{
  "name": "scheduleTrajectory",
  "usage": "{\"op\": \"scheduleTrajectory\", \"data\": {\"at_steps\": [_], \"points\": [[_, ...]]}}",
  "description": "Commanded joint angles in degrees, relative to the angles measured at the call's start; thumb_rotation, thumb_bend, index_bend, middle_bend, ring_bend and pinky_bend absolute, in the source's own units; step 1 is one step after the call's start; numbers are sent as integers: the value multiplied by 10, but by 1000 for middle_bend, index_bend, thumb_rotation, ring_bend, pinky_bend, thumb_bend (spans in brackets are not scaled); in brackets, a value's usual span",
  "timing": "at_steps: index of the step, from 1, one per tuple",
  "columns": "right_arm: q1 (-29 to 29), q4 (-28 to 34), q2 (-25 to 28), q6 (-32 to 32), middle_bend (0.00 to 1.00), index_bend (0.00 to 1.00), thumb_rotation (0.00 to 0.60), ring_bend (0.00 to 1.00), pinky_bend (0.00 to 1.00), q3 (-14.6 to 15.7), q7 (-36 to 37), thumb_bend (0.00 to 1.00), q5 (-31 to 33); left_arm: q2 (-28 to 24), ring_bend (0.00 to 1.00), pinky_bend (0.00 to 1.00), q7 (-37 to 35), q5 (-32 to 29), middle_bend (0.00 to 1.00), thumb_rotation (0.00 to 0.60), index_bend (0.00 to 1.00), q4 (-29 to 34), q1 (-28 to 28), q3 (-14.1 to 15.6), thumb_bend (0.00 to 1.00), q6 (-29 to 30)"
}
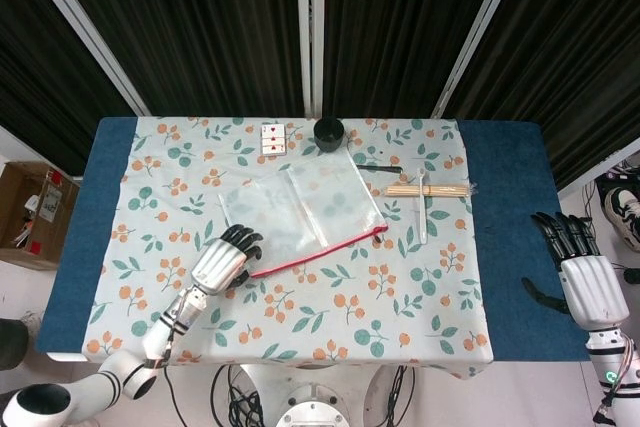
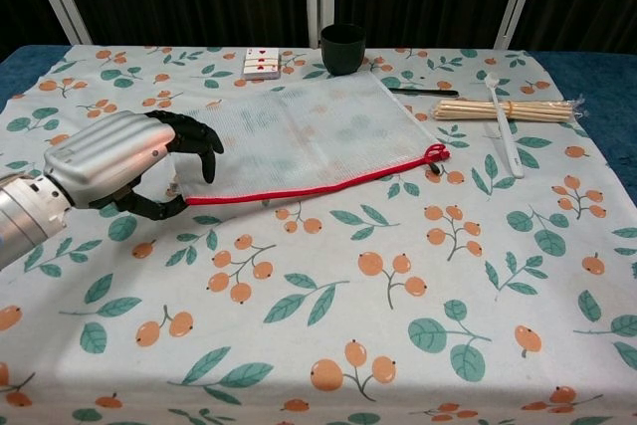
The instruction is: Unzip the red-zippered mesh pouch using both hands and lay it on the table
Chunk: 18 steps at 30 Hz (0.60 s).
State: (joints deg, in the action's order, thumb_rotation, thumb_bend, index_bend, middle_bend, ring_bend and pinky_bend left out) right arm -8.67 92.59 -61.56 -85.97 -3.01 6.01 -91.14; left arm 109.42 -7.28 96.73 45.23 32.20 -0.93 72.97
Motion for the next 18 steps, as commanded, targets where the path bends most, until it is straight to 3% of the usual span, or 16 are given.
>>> {"op": "scheduleTrajectory", "data": {"at_steps": [1, 4, 8, 12, 18], "points": [[0, 1, 0, 0, 95, 12, 600, 0, 0, -1, -1, 155, -1, 16, 187, 194, -25, -2, 253, 600, 461, -23, -1, 1, 513, 18], [-1, 3, 0, -1, 95, 11, 600, 0, 0, -2, -2, 155, -3, 23, 187, 196, -55, -7, 269, 600, 512, -32, -8, -3, 571, 41], [-4, 9, 2, 1, 95, 11, 600, 0, 0, -5, -6, 155, -5, 18, 187, 198, -76, -15, 276, 600, 535, -40, -22, -6, 578, 69], [-7, 14, 3, 6, 95, 12, 600, 0, 0, -6, -11, 155, -7, -18, 187, 198, -89, -25, 276, 600, 525, -33, -54, 0, 581, 98], [-10, 19, 1, 10, 95, 11, 600, 0, 0, -5, -17, 155, -7, -87, 187, 196, -76, -53, 272, 600, 531, -7, -109, 18, 599, 94]]}}
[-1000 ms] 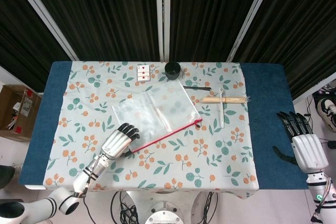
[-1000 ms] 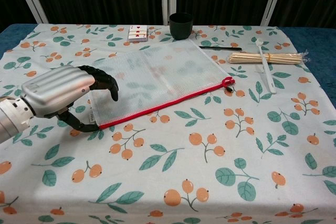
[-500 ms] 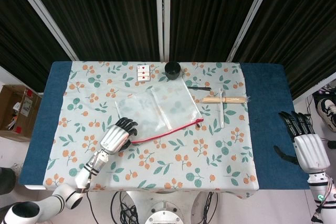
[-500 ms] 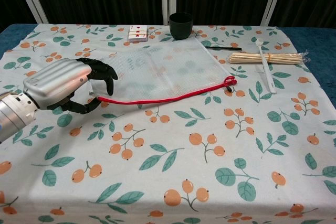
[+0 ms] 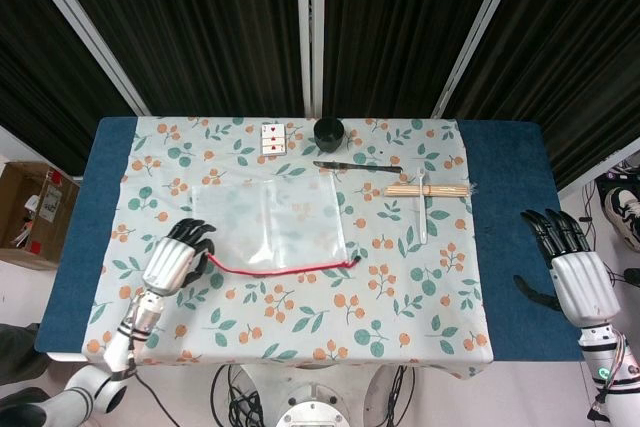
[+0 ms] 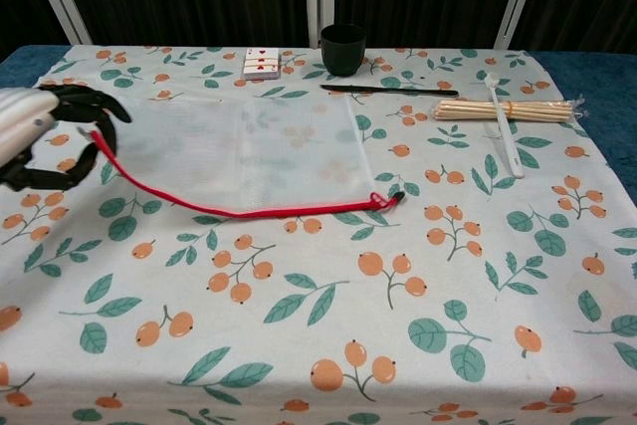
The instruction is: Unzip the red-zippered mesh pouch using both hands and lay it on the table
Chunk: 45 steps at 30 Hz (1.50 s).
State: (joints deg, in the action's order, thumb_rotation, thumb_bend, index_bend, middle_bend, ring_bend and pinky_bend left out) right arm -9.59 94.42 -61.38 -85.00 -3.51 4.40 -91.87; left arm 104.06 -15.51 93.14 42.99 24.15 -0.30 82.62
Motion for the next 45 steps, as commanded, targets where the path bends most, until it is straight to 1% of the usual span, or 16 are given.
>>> {"op": "scheduleTrajectory", "data": {"at_steps": [1, 4, 6, 8, 10, 11, 17, 20, 23, 25, 29, 30, 33, 37, 40, 45], "points": [[-1, 1, -2, 1, 95, 11, 600, 0, 0, 0, -1, 155, 0, -42, 187, 196, 6, -22, 271, 600, 530, 20, -36, 14, 600, -6], [-2, 1, -4, 5, 95, 11, 600, 0, 0, 1, -2, 155, 0, -66, 184, 194, 9, -39, 257, 600, 496, 38, -53, 20, 602, -29], [-3, 1, -5, 6, 95, 11, 600, 0, 0, 1, -2, 155, 0, -85, 166, 190, 20, -48, 221, 600, 387, 65, -60, 24, 601, -46], [-4, 1, -6, 8, 95, 11, 600, 0, 0, 1, -2, 155, -2, -103, 139, 185, 30, -49, 170, 600, 235, 100, -62, 27, 599, -52], [-5, 1, -7, 9, 95, 11, 600, 0, 0, 1, -4, 155, -3, -124, 123, 181, 46, -40, 137, 600, 152, 143, -62, 31, 600, -48], [-5, 2, -6, 9, 95, 11, 600, 0, 0, 1, -4, 155, -3, -132, 119, 179, 56, -33, 128, 600, 138, 160, -61, 33, 600, -44], [-2, 6, -2, 4, 95, 11, 600, 0, 0, 3, -7, 155, -5, -174, 107, 171, 139, 14, 104, 600, 113, 274, -43, 40, 598, -26], [0, 6, -1, 1, 95, 12, 600, 0, 0, 3, -5, 155, -5, -194, 104, 169, 172, 17, 97, 600, 113, 333, -26, 35, 593, -51], [2, 6, 1, -1, 95, 12, 600, 0, 0, 4, -3, 155, -5, -212, 95, 167, 216, 5, 82, 600, 113, 381, -4, 18, 571, -85], [3, 5, 2, -3, 95, 11, 600, 0, 0, 4, -1, 156, -6, -224, 83, 166, 263, -30, 66, 600, 112, 409, 6, -2, 511, -114], [5, 1, 3, -5, 95, 11, 600, 0, 0, 5, 7, 155, -6, -259, 56, 162, 355, -145, 44, 600, 89, 463, 17, -39, 302, -177], [6, 0, 4, -6, 95, 11, 600, 0, 0, 5, 10, 155, -7, -270, 53, 160, 378, -183, 43, 600, 86, 479, 19, -49, 283, -192], [7, -4, 3, -8, 95, 12, 600, 0, 0, 5, 15, 155, -7, -290, 50, 158, 389, -235, 43, 600, 85, 507, 20, -58, 258, -210], [7, -9, 2, -7, 95, 12, 600, 0, 0, 6, 20, 155, -8, -298, 51, 158, 402, -269, 43, 600, 85, 512, -1, -67, 255, -167], [6, -10, 2, -5, 95, 11, 600, 0, 0, 6, 20, 155, -8, -303, 50, 159, 371, -264, 48, 600, 86, 511, -21, -65, 249, -139], [5, -12, 1, -4, 95, 11, 600, 0, 0, 7, 23, 155, -9, -321, 51, 159, 366, -269, 62, 600, 123, 521, -48, -59, 238, -101]]}}
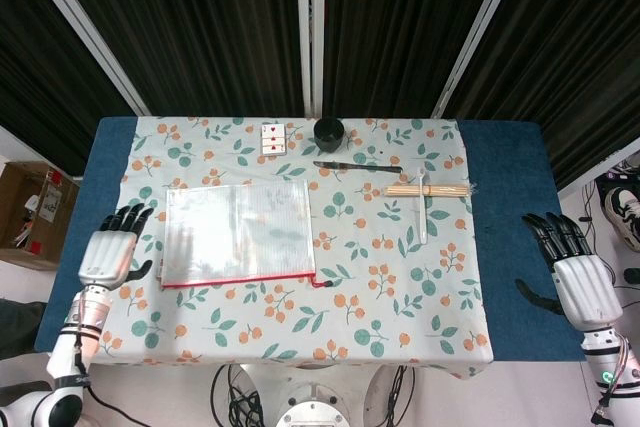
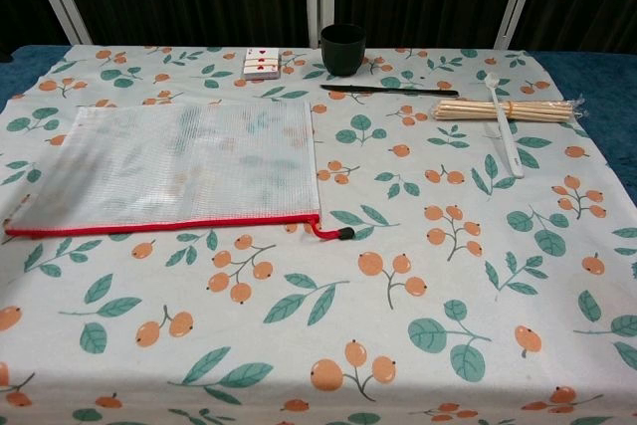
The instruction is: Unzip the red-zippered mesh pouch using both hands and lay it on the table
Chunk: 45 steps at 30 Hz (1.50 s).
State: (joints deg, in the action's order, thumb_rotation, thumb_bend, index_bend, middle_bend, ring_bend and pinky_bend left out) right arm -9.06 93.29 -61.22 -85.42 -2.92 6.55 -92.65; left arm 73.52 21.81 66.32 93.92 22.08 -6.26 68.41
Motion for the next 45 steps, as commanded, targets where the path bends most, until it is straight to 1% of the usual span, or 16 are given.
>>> {"op": "scheduleTrajectory", "data": {"at_steps": [1, 2, 5, 7, 9, 12, 15, 17, 19, 22, 24, 28, 31, 34, 38, 45], "points": [[0, -2, -2, 1, 95, 12, 600, 0, 0, 1, 2, 155, -1, -14, 51, 159, -16, 12, 66, 600, 145, 13, -30, 4, 228, 47], [0, -3, -3, 1, 95, 12, 600, 0, 0, 1, 2, 155, -2, -12, 52, 160, -26, 29, 74, 600, 174, 14, -32, 9, 216, 50], [-1, -7, -6, 3, 95, 12, 600, 0, 0, 3, 4, 155, -3, 8, 54, 161, -58, 105, 109, 600, 259, 10, -24, 29, 180, 51], [-2, -8, -7, 4, 95, 12, 600, 0, 0, 3, 6, 155, -4, 31, 60, 161, -77, 160, 122, 600, 301, 4, -5, 43, 161, 35], [-3, -9, -7, 5, 95, 12, 600, 0, 0, 3, 6, 155, -6, 61, 68, 161, -89, 205, 134, 600, 335, -6, 18, 49, 156, 18], [-4, -8, -5, 4, 95, 12, 600, 0, 0, 3, 6, 155, -9, 103, 71, 161, -83, 244, 141, 600, 372, -22, 51, 45, 179, -3], [-4, -8, -2, 3, 95, 12, 600, 0, 0, 3, 8, 155, -9, 158, 71, 161, -66, 264, 141, 600, 394, -48, 90, 29, 238, -30], [-4, -9, 0, 4, 95, 12, 600, 0, 0, 3, 10, 155, -7, 185, 71, 161, -52, 262, 141, 600, 396, -62, 116, 20, 270, -62], [-4, -10, 0, 4, 95, 12, 600, 0, 0, 3, 11, 155, -6, 205, 71, 161, -30, 256, 141, 600, 397, -73, 137, 11, 278, -88], [-4, -12, 1, 6, 95, 12, 600, 0, 0, 3, 13, 155, -4, 239, 71, 161, 23, 239, 141, 600, 398, -95, 164, -4, 283, -120], [-4, -13, 1, 7, 95, 12, 600, 0, 0, 3, 15, 155, -3, 260, 71, 161, 56, 221, 141, 600, 399, -105, 179, -14, 284, -140], [-5, -16, 0, 9, 95, 12, 600, 0, 0, 2, 18, 154, 0, 289, 71, 161, 101, 181, 141, 600, 399, -115, 207, -26, 288, -185], [-5, -19, -1, 10, 95, 12, 600, 0, 0, 2, 21, 155, 1, 312, 71, 161, 134, 149, 141, 600, 416, -136, 226, -35, 297, -208], [-5, -20, -1, 10, 95, 12, 600, 0, 0, 1, 22, 155, 3, 330, 71, 161, 166, 121, 141, 600, 433, -154, 238, -40, 300, -218], [-5, -19, 2, 8, 95, 12, 600, 0, 0, 0, 23, 155, 4, 343, 71, 161, 188, 87, 141, 600, 456, -165, 243, -44, 307, -214], [-4, -20, 1, 8, 95, 11, 600, 0, 0, 0, 25, 155, 6, 350, 71, 161, 203, 61, 141, 600, 477, -162, 248, -35, 308, -203]]}}
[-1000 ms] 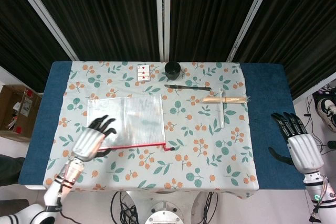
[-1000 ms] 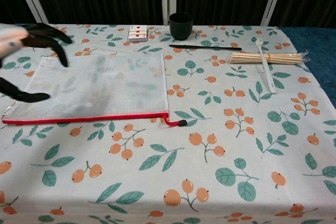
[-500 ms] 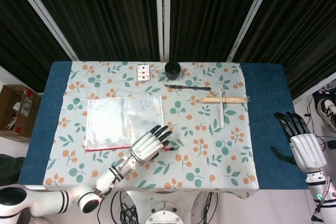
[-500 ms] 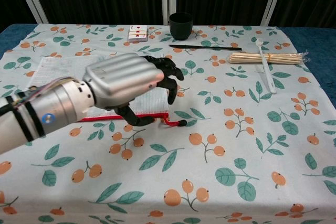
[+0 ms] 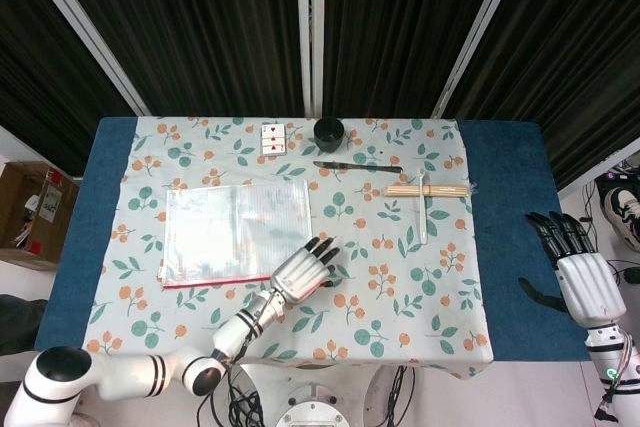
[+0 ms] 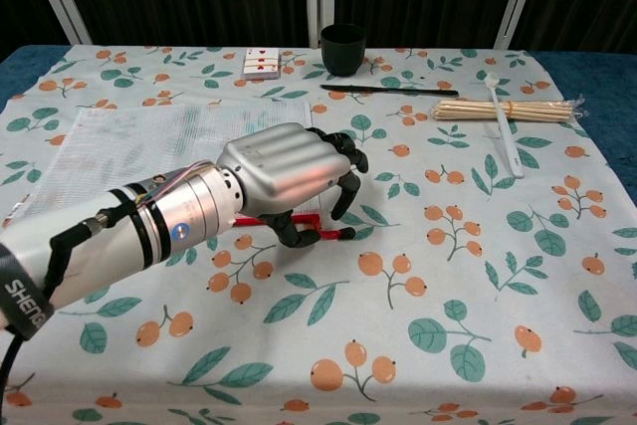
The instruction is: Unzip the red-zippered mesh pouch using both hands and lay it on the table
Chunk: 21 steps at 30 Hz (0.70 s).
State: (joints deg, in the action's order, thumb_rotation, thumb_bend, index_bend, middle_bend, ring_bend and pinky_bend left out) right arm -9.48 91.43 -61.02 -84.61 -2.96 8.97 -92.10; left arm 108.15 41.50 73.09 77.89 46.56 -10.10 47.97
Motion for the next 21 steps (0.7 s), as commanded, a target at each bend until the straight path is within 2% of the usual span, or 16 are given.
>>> {"op": "scheduleTrajectory", "data": {"at_steps": [1, 9, 21], "points": [[0, -2, -1, 0, 95, 12, 600, 0, 0, 0, 2, 155, 0, 5, 71, 161, 11, -10, 141, 600, 477, -4, 5, 4, 308, 2], [0, -4, 0, 1, 95, 12, 600, 0, 0, 0, 6, 155, 0, 13, 71, 161, 39, -45, 141, 600, 486, -11, 12, 9, 326, 13], [0, -1, 0, 0, 97, 12, 600, 0, 0, 1, 4, 155, 0, 13, 71, 161, 24, -51, 141, 600, 523, -10, 16, 27, 443, 25]]}}
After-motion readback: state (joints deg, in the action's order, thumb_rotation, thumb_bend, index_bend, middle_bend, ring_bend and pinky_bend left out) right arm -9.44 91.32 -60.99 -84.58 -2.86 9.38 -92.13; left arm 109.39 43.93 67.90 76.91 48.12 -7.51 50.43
